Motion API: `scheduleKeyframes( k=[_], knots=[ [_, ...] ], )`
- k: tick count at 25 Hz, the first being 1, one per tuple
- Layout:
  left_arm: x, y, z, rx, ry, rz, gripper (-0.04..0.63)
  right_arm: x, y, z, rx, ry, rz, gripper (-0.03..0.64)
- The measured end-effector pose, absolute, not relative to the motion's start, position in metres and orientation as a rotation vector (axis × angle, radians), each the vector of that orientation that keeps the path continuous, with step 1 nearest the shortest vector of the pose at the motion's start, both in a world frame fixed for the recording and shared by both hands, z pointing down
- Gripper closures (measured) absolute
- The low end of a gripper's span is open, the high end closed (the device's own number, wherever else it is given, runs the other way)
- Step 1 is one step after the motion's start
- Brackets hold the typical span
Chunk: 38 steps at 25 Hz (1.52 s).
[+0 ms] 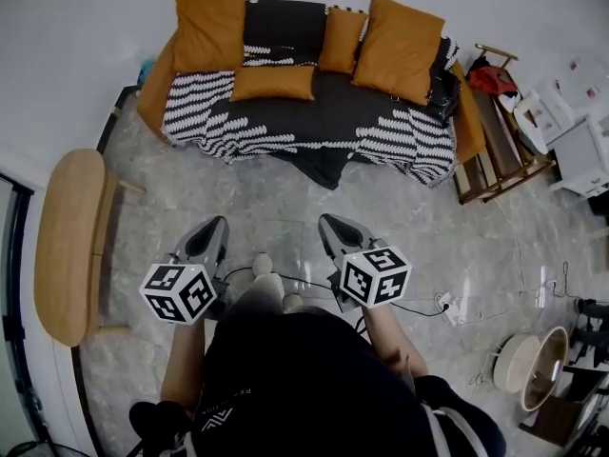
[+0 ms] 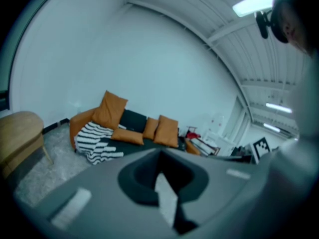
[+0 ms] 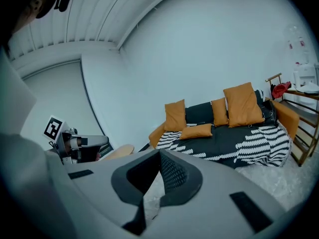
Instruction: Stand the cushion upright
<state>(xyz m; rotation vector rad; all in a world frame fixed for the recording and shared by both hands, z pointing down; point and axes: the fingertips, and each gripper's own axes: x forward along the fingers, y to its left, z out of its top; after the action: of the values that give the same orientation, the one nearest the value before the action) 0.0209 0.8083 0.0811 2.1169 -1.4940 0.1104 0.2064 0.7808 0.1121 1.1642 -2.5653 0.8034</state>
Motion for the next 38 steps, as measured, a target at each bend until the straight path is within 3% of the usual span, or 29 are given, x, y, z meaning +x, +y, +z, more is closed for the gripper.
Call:
scheduleKeyframes(
  k=[15, 38],
  knots=[
    [0.001, 0.698, 0.108, 2.141, -1.41, 0.086, 0.592, 0.182, 0.692, 0.13, 1.195, -2.496, 0.815, 0.619],
    [-0.097, 0.521, 0.15, 2.126, -1.365, 0.21, 0.594, 0.101, 0.521, 0.15, 1.321, -2.395, 0.844, 0.618]
  ],
)
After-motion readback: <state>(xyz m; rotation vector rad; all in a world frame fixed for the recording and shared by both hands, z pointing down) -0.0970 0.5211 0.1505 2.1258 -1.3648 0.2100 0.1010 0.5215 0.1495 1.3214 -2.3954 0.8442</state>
